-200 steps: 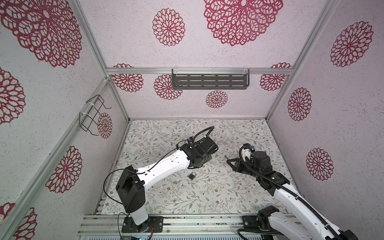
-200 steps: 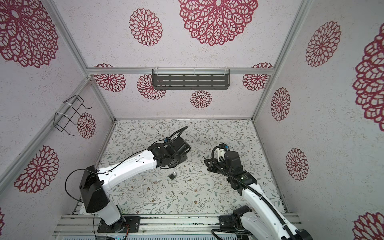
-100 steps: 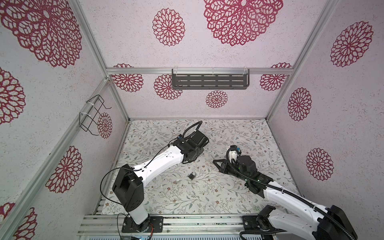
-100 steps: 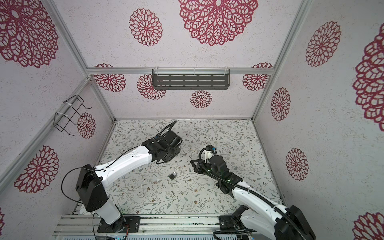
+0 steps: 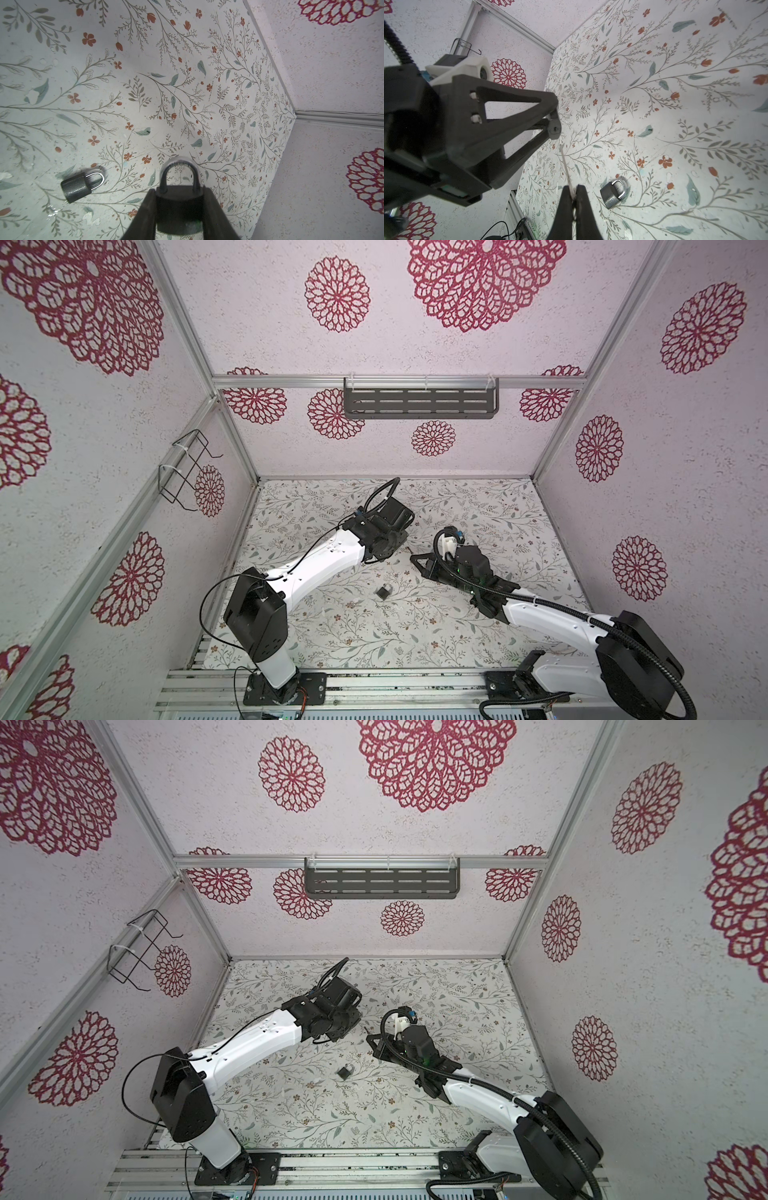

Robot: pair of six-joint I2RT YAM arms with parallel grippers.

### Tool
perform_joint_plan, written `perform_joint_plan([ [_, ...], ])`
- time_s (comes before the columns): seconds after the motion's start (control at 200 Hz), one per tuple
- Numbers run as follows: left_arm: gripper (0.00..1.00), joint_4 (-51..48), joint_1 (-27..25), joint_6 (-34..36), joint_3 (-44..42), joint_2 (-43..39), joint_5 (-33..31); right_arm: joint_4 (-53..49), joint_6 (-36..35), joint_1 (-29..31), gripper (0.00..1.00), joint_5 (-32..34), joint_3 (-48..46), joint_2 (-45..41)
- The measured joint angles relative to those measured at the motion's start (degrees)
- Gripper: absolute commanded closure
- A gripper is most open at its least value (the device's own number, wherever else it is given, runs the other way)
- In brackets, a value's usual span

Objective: Unlock with the key

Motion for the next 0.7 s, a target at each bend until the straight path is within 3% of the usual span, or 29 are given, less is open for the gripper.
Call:
perform_joint_plan([
  [0.7, 1.0, 2.1, 0.0, 0.5, -1.0, -1.0, 1.8, 0.0, 0.4, 3.0, 1.0, 5.7, 3.4, 2.5],
])
